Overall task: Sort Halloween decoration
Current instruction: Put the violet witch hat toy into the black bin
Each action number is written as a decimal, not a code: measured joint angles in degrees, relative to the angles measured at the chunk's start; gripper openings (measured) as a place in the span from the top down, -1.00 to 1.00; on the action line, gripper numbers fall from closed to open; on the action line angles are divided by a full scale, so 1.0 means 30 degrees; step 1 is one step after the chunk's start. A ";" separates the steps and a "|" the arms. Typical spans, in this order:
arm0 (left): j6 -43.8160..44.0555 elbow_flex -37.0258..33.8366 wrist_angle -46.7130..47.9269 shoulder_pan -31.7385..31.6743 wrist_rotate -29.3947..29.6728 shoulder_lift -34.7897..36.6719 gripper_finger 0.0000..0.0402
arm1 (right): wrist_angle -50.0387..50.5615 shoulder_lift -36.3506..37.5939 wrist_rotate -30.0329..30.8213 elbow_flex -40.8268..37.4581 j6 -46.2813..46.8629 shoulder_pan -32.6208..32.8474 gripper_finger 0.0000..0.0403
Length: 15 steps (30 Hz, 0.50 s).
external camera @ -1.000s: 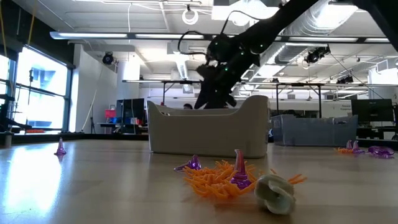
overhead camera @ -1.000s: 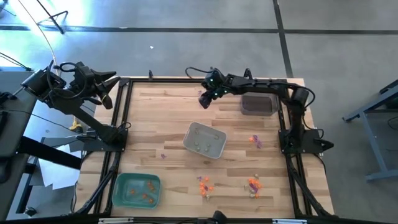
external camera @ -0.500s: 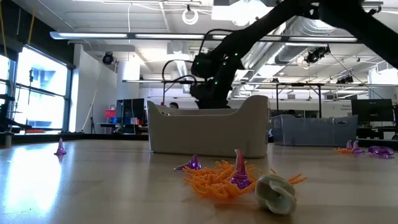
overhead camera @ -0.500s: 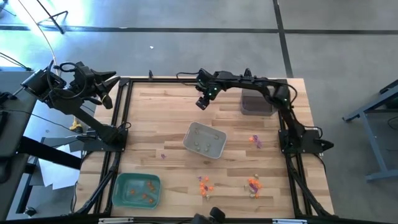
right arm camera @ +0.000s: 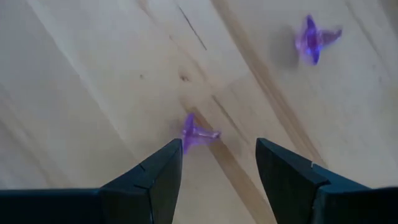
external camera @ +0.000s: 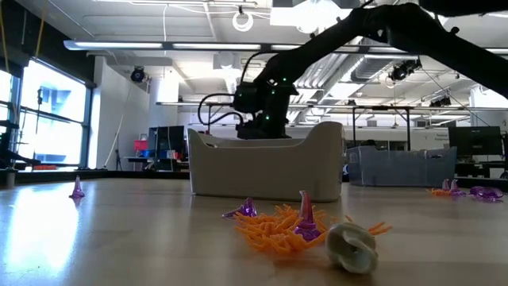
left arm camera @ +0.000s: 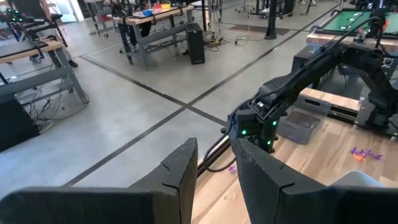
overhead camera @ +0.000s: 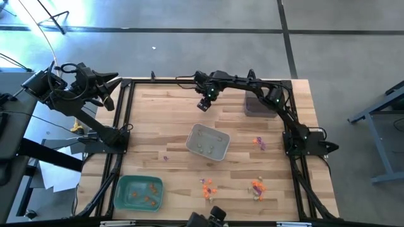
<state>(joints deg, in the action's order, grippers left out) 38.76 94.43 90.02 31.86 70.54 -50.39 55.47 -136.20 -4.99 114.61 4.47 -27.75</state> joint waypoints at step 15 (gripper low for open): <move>-0.0305 0.0000 0.0000 -0.0007 -0.0210 0.0000 0.52 | 0.1435 0.0073 -0.0319 0.0022 -0.9588 0.0000 0.01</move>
<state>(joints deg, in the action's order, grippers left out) 37.85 94.43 90.02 31.83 69.91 -50.39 59.78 -135.98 -5.95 114.67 -24.29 -27.75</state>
